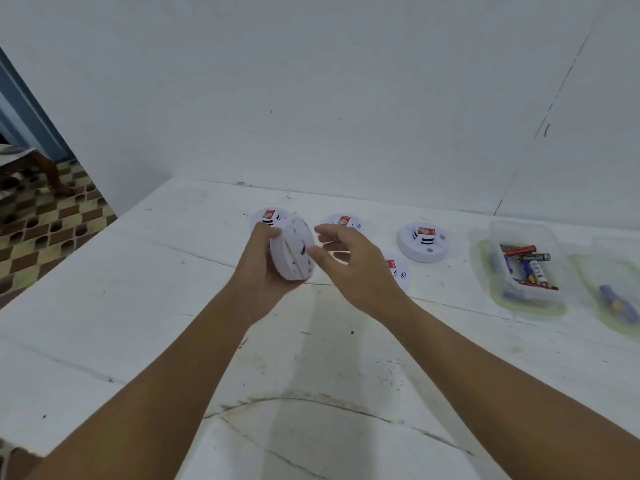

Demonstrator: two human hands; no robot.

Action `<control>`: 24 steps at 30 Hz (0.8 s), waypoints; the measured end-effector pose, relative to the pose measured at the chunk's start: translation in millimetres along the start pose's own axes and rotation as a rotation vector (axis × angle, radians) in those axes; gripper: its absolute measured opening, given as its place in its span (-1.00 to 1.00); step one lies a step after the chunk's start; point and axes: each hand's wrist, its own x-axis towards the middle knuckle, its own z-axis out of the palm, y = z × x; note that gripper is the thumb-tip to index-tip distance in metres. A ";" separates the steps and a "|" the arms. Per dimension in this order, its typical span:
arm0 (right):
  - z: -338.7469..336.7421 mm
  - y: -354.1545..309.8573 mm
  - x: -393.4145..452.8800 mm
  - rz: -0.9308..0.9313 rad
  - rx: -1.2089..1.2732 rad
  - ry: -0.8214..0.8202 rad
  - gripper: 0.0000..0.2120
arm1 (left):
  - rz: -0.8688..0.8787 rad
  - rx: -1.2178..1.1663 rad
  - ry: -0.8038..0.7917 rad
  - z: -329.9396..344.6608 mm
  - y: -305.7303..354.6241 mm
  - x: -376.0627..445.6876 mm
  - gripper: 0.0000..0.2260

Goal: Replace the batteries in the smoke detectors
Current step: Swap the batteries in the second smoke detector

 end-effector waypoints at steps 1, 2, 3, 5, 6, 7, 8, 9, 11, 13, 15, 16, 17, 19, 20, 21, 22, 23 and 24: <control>0.1 -1.7 -0.3 -0.016 0.001 -0.011 -0.59 | -0.015 -0.068 -0.051 3.4 0.2 -5.2 -0.61; 0.3 -2.5 -1.0 -0.031 -0.001 -0.012 -0.57 | -0.028 -0.121 -0.105 5.5 -0.1 -8.4 -0.62; 0.1 -2.6 -1.9 -0.044 -0.004 -0.004 -0.55 | -0.034 -0.164 -0.151 7.8 -0.8 -10.6 -0.62; -2.9 -2.7 -4.4 -0.067 -0.021 0.017 -0.49 | -0.036 -0.193 -0.192 11.5 -1.7 -13.0 -0.63; -4.8 -2.5 -5.9 -0.087 -0.040 0.022 -0.47 | -0.043 -0.187 -0.199 13.8 -2.1 -13.1 -0.63; -6.8 -2.3 -7.5 -0.113 -0.063 0.023 -0.45 | -0.058 -0.178 -0.196 16.2 -2.6 -12.8 -0.63; -9.3 -2.4 -9.4 -0.141 -0.085 0.024 -0.44 | -0.070 -0.167 -0.205 19.7 -2.5 -13.3 -0.62; -11.9 -3.0 -10.9 -0.165 -0.102 0.028 -0.44 | -0.079 -0.156 -0.213 22.9 -2.5 -13.3 -0.59; -18.3 -4.1 -13.6 -0.198 -0.116 0.038 -0.45 | -0.088 -0.124 -0.203 30.5 -2.8 -14.9 -0.52; -24.6 -5.0 -15.1 -0.216 -0.120 0.037 -0.46 | -0.085 -0.095 -0.168 38.0 -4.5 -17.6 -0.53; -31.2 -5.5 -15.3 -0.228 -0.122 0.020 -0.46 | -0.072 -0.074 -0.130 43.3 -7.3 -19.3 -0.54; -34.7 -5.9 -15.1 -0.232 -0.120 -0.001 -0.47 | -0.071 -0.065 -0.117 45.7 -8.3 -19.8 -0.54; -38.6 -6.6 -15.0 -0.235 -0.122 -0.033 -0.47 | -0.073 -0.046 -0.099 48.3 -9.1 -21.3 -0.54; -47.1 -8.5 -14.8 -0.249 -0.145 -0.106 -0.46 | -0.093 -0.021 -0.096 51.8 -10.1 -22.7 -0.56; -50.7 -9.4 -15.0 -0.258 -0.158 -0.131 -0.45 | -0.107 -0.011 -0.100 53.6 -10.2 -23.8 -0.57; -53.4 -10.0 -15.1 -0.262 -0.163 -0.141 -0.44 | -0.112 0.003 -0.093 55.7 -9.9 -25.5 -0.57; -55.0 -10.3 -15.5 -0.262 -0.158 -0.139 -0.44 | -0.111 0.008 -0.094 55.7 -10.4 -25.0 -0.56; -55.3 -10.1 -16.2 -0.256 -0.142 -0.128 -0.44 | -0.114 0.016 -0.081 57.2 -10.5 -26.4 -0.57; -55.2 -10.0 -17.1 -0.245 -0.124 -0.118 -0.44 | -0.123 0.020 -0.072 57.6 -10.9 -26.2 -0.59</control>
